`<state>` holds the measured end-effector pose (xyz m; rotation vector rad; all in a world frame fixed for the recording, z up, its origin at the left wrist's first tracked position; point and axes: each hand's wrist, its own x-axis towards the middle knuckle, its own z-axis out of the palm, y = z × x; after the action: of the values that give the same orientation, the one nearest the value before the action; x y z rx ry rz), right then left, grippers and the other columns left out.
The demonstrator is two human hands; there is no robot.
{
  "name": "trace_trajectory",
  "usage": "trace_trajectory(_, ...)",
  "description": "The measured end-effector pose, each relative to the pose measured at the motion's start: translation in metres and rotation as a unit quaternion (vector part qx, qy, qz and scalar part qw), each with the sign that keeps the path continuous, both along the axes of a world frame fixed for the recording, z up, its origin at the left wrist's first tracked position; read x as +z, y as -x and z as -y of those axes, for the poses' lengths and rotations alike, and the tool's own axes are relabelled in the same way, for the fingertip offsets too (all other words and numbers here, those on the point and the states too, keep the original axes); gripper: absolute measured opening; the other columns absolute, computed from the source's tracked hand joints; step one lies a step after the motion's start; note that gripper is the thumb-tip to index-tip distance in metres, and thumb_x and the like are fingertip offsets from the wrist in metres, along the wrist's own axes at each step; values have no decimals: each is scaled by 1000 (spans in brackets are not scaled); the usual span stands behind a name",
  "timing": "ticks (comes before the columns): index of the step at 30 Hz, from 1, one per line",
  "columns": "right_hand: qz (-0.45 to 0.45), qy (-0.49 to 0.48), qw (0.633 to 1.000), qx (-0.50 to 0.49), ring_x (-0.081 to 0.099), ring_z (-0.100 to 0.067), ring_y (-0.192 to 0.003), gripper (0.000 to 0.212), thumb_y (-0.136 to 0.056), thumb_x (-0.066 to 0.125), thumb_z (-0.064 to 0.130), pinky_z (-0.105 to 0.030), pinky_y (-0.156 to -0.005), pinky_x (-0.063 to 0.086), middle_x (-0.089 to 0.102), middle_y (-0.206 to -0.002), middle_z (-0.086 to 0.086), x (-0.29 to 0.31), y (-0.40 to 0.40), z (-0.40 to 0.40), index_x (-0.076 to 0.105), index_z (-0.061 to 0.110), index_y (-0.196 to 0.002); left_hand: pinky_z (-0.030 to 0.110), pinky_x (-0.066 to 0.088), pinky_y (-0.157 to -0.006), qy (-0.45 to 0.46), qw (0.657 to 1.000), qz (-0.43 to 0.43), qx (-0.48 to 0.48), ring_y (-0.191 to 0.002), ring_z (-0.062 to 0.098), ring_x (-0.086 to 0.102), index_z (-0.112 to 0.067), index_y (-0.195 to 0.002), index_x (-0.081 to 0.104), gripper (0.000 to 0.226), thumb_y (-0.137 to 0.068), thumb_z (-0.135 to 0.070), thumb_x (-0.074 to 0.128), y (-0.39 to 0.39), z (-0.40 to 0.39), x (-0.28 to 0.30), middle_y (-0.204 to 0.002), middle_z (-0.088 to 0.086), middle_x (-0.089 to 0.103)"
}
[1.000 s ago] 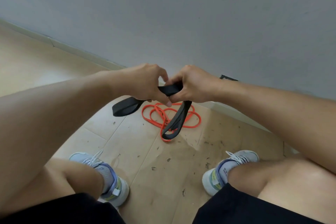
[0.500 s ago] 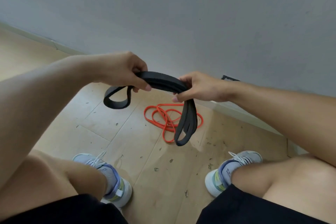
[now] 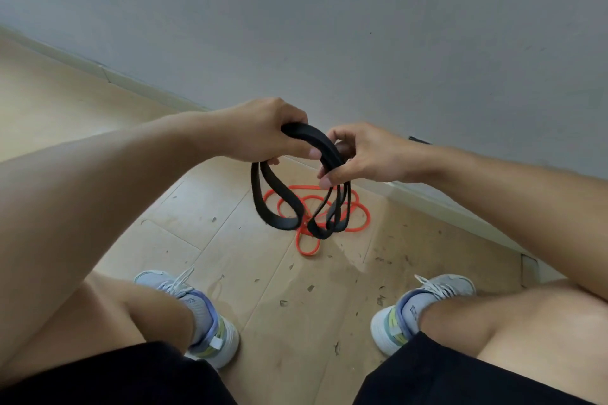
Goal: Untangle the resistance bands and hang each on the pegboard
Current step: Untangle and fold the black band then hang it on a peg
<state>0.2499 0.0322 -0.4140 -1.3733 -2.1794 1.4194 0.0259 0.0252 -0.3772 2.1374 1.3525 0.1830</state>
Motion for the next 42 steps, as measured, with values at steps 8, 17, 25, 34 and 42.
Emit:
trace_trajectory(8,-17,-44,999,-16,69,-2,-76,29,-82,87,26,-12,-73,52,77,-84,8,0,-5,-3,81,23,-110,29,39,-54,-52,998,-21,3,-52,10,47,-25,-85,64,26,-94,-50,65,4,-2,0,-64,-4,52)
trace_trajectory(17,-22,-55,997,-39,75,-13,-100,27,-85,84,28,-34,-100,56,80,-102,2,-1,-1,-2,80,21,-111,37,49,-59,-72,996,42,26,-57,14,53,-25,-86,65,24,-93,-49,67,1,0,-3,-65,-3,53)
trace_trajectory(25,-87,-34,993,-69,75,-12,-106,32,-90,79,15,-37,-104,53,80,-108,0,-8,4,0,68,13,-119,15,48,-53,-59,993,86,61,-61,16,69,-23,-91,67,24,-90,-47,71,2,-1,-3,-67,4,67)
trace_trajectory(34,-136,-109,977,-120,74,-29,-99,20,-88,81,16,-46,-100,58,77,-102,-14,2,6,-2,75,14,-107,17,49,-63,-64,991,77,90,-69,7,70,-25,-93,67,25,-85,-45,77,10,-3,-2,-78,-4,76)
trace_trajectory(42,-119,-94,981,-120,75,-19,-101,28,-89,80,16,-47,-104,55,79,-103,-3,7,-1,-3,72,23,-115,18,50,-63,-103,980,130,108,-71,14,66,-24,-98,75,21,-83,-38,81,12,-1,1,-79,-1,73)
